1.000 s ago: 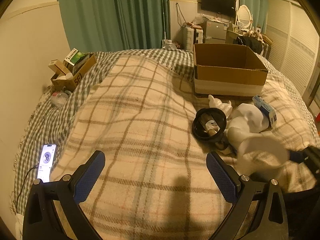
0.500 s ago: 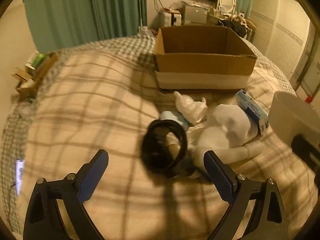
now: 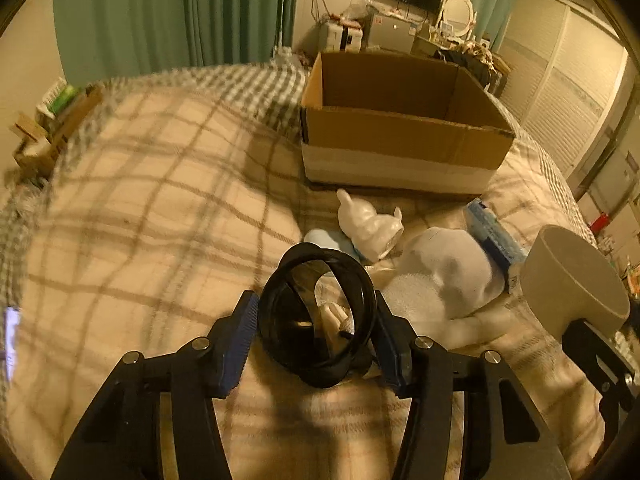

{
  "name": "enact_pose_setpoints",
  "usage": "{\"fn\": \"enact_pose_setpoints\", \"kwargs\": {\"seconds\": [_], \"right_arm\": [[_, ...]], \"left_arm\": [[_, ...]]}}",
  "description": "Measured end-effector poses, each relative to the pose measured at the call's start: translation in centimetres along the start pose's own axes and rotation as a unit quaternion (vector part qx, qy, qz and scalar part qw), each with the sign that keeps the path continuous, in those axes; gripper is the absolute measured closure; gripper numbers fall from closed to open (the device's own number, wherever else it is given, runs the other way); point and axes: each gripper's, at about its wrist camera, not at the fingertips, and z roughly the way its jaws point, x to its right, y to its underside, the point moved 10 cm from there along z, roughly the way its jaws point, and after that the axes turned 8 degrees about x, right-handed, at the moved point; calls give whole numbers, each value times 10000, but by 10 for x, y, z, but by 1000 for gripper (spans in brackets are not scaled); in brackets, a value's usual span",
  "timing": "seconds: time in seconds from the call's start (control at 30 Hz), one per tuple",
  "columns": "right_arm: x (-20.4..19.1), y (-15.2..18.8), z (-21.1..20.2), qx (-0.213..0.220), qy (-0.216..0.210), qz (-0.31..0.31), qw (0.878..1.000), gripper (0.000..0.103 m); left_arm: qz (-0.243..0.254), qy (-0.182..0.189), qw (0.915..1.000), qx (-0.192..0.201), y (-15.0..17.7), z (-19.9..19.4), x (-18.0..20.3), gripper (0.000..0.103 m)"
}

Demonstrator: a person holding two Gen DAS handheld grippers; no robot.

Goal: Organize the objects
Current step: 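Grasp the white tape roll with the right gripper while the left grasps the black tape roll, then carry both tape rolls over the box and release them inside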

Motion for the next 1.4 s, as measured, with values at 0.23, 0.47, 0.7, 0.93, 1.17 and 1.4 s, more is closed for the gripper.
{"fn": "enact_pose_setpoints", "kwargs": {"seconds": [0.23, 0.47, 0.7, 0.93, 1.17, 1.4], "right_arm": [[-4, -31, -25, 336, -80, -61, 9994, 28], [-2, -110, -44, 814, 85, -426, 9957, 28], [7, -202, -33, 1146, 128, -547, 9918, 28], [31, -261, 34, 853, 125, -494, 9950, 28], [53, -226, 125, 231, 43, -291, 9993, 28], [66, -181, 183, -185, -85, -101, 9997, 28]], "left_arm": [[208, -109, 9974, 685, -39, -55, 3, 48], [199, 229, 9929, 1148, -116, -94, 17, 48], [203, 585, 9913, 1159, -204, -87, 34, 48], [610, -221, 9899, 1261, -256, -25, 39, 48], [612, -52, 9954, 740, -234, 74, 44, 48], [764, -155, 9955, 530, -206, 131, 43, 47]]}}
